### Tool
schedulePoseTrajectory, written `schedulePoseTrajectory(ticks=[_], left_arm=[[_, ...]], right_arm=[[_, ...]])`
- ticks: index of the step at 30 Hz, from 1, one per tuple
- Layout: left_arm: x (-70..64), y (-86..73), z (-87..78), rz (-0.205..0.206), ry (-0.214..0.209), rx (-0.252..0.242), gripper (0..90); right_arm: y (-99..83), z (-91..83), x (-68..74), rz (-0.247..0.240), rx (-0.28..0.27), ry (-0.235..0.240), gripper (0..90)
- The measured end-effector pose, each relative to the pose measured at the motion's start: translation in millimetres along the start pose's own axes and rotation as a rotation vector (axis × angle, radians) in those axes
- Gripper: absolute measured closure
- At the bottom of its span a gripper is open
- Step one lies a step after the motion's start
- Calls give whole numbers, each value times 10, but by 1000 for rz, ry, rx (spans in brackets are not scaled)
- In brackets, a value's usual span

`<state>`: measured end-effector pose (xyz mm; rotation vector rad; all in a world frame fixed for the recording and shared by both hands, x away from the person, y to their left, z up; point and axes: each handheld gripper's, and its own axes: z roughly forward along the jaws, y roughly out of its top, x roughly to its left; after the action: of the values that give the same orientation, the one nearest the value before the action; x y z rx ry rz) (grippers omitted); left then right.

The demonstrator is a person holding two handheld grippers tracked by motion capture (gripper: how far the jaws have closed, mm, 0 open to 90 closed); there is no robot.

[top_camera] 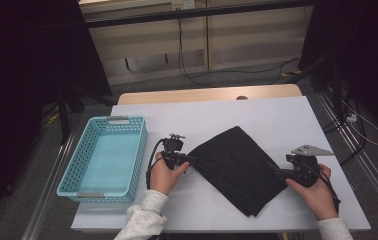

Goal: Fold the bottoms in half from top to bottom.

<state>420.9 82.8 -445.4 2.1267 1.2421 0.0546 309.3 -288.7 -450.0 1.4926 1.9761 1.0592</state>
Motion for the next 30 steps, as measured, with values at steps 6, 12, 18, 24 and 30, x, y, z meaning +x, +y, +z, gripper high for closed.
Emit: schedulePoseTrajectory(ticks=[6, 12, 18, 24, 30], left_arm=[[2, 20, 43, -24, -71, 36, 725], [-7, 50, 79, -36, -88, 43, 845], [27, 110, -11, -33, -65, 62, 861], [41, 115, -48, -23, -64, 72, 861], [1, 117, -71, -15, -71, 67, 861]], right_arm=[[-85, -38, 39, 8, 6, 4, 220], [-114, -69, 37, 13, 5, 3, 217], [-186, -4, 36, 13, 40, 15, 216], [-181, 42, 93, -12, 75, -11, 225], [-176, 52, 190, -21, 81, -8, 324]])
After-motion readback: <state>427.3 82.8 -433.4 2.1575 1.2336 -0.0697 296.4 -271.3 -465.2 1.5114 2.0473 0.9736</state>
